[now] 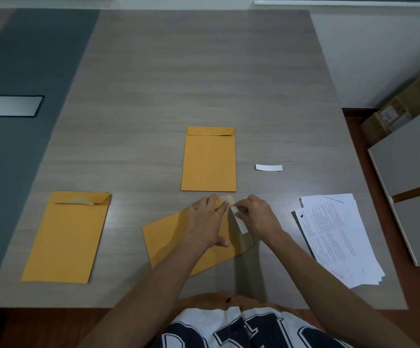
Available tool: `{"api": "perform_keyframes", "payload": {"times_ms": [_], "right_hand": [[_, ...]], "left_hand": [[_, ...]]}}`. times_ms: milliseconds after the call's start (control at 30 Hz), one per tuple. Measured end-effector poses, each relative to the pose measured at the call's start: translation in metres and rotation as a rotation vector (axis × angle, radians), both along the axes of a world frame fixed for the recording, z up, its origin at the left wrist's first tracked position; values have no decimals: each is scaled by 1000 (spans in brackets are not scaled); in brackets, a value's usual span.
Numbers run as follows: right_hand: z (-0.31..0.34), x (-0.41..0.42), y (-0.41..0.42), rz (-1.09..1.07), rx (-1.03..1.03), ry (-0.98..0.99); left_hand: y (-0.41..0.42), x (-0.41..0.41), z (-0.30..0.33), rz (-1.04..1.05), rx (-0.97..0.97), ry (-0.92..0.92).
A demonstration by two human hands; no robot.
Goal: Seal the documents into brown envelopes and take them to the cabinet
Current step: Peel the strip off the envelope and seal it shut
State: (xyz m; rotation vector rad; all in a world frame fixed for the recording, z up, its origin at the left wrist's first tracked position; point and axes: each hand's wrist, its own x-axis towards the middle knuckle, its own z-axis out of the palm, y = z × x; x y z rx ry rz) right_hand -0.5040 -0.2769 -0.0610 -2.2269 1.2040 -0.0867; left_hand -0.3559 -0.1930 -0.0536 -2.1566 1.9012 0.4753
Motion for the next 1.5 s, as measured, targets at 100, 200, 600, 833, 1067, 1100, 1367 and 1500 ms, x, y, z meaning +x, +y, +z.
{"api": "perform_keyframes", "payload": {"times_ms": [100, 200, 600, 833, 1067, 1100, 1367, 1500], "right_hand": [[0, 5, -2, -29, 7, -17], [0, 10, -5, -36, 20, -19], [-6, 12, -7, -29, 11, -15], [-10, 8, -3, -39, -32, -57], [-13, 6, 1, -71, -69, -95], [-14, 6, 2, -75, -77, -95], [-17, 5, 5, -158, -34, -133], [-16, 6, 6, -208, 22, -158]], "left_hand": [[-1, 0, -1, -1, 2, -7], [-1, 0, -2, 0, 4, -14], [0, 1, -4, 1, 0, -6], [1, 1, -3, 1, -12, -1], [0, 2, -3, 3, -8, 4], [0, 2, -3, 3, -8, 3], [1, 2, -4, 4, -12, 7], [1, 2, -4, 2, -17, 7]]}}
